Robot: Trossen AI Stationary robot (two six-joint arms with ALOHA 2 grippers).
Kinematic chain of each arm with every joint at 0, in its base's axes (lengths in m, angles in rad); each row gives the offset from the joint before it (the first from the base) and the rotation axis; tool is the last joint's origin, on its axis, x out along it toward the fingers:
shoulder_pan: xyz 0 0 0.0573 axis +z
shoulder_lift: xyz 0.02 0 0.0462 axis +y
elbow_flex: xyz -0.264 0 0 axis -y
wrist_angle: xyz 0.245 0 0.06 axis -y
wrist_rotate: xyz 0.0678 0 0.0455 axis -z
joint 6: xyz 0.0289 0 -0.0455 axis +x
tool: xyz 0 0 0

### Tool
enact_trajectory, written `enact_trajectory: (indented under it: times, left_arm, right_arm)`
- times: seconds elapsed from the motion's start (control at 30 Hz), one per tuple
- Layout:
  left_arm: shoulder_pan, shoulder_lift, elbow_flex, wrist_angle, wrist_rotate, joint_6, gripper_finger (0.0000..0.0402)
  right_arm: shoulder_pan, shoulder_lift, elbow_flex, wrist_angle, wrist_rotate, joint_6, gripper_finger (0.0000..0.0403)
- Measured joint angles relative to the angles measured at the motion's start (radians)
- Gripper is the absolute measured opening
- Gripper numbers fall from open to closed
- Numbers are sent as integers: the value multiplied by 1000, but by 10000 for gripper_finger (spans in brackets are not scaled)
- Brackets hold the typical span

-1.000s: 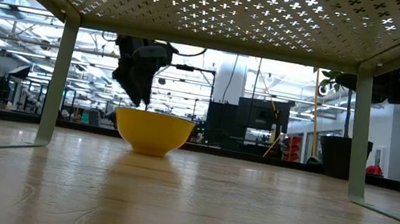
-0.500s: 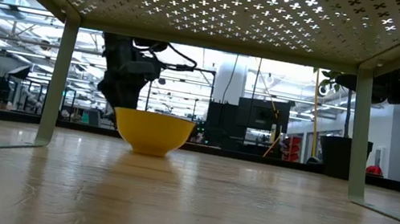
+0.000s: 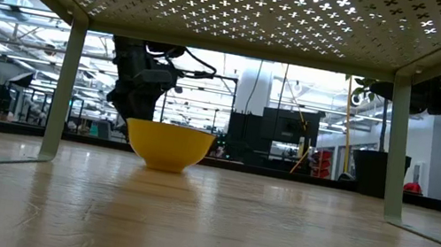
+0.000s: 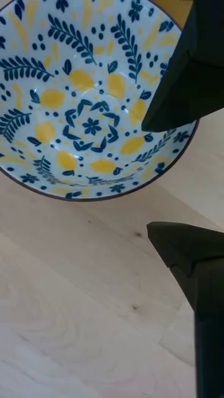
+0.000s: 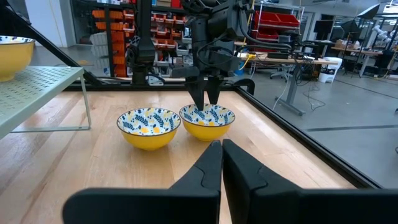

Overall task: Pick & Place Mini bowls
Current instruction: Stack the top yellow patterned bowl on the yellow patterned bowl on the shelf

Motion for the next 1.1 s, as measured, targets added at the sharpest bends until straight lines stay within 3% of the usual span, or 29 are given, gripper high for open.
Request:
enact_trajectory:
  times: [0.83, 1.1]
  left_arm:
    - [-2, 0, 0, 41, 51, -7, 253]
    - [-2, 0, 0, 35, -6, -42, 253]
  right_arm:
    - [0, 0, 0, 0, 0, 0, 0]
    - [0, 0, 0, 0, 0, 0, 0]
